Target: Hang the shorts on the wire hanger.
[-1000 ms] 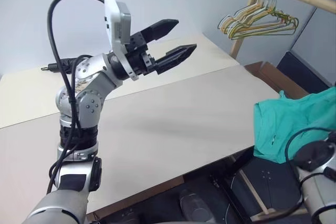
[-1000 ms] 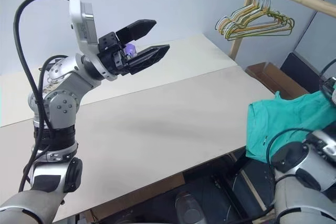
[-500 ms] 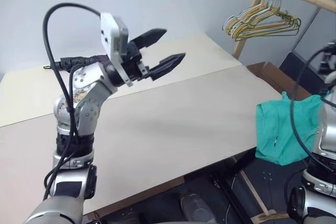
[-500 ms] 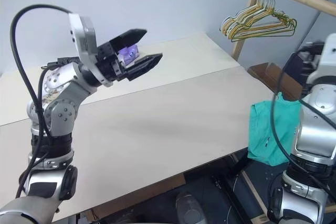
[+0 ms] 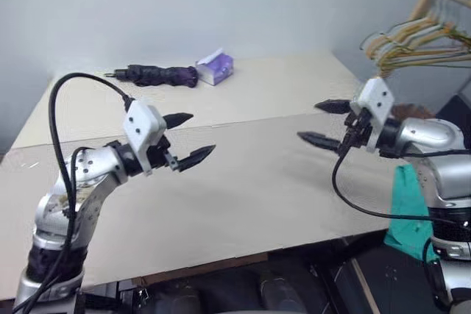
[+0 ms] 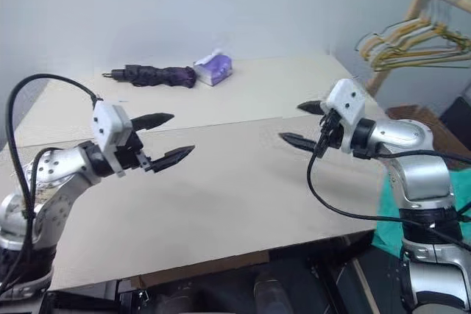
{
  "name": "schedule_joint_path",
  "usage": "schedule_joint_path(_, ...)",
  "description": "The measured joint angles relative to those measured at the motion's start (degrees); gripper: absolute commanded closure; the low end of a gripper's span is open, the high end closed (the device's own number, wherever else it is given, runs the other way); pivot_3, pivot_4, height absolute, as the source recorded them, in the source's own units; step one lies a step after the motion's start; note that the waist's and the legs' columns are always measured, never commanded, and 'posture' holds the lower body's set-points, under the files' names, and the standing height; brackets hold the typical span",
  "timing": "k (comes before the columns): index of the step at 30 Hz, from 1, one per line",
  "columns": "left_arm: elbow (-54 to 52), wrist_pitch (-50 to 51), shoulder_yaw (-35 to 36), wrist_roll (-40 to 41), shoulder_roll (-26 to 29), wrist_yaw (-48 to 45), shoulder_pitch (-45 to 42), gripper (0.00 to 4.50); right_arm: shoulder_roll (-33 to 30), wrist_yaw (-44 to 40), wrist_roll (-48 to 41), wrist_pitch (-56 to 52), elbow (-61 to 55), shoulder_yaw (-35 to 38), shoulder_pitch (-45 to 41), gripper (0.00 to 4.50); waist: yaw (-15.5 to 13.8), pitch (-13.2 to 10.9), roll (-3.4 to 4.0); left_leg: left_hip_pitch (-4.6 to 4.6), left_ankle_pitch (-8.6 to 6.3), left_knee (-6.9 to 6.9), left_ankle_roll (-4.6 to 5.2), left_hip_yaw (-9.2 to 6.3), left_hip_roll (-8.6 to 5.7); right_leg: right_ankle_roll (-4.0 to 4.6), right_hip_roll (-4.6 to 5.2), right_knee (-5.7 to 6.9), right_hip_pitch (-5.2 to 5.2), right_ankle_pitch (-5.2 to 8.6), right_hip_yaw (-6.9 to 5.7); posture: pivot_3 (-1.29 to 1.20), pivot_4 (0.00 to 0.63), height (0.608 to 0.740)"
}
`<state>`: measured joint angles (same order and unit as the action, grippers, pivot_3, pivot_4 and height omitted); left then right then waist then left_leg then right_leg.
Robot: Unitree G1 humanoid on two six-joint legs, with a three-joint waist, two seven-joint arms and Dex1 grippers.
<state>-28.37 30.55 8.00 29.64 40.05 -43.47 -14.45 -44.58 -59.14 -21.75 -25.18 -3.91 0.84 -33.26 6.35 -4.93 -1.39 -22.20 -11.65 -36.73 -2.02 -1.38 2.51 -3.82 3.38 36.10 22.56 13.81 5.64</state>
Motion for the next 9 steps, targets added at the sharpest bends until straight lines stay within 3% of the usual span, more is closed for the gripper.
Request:
schedule_joint_path(4, -2.4, 0.6, 1.1, 0.4, 0.7, 0.2, 1.9, 0.00, 0.4, -2.1, 0.0, 0.5, 1.6, -0.3, -2.5, 0.02, -4.0, 0.0, -0.06, -0.03, 0.00, 0.00, -0.01, 0.04, 0.01, 0.25, 0.00, -0.02, 0.07, 0.13, -0.04, 0.10, 0.048, 0.740)
schedule_joint_path(9, -2.5, 0.6, 1.2, 1.3, 1.2, 0.0, 2.1, 0.00, 0.6, -2.5, 0.1, 0.9, 1.5, -0.3, -1.6, 0.02, -6.3, 0.0, -0.08, -0.20, 0.01, -0.02, -0.01, 0.08, 0.01, 0.37, 0.01, -0.01, 0.22, 0.18, -0.06, 0.09, 0.039, 0.740)
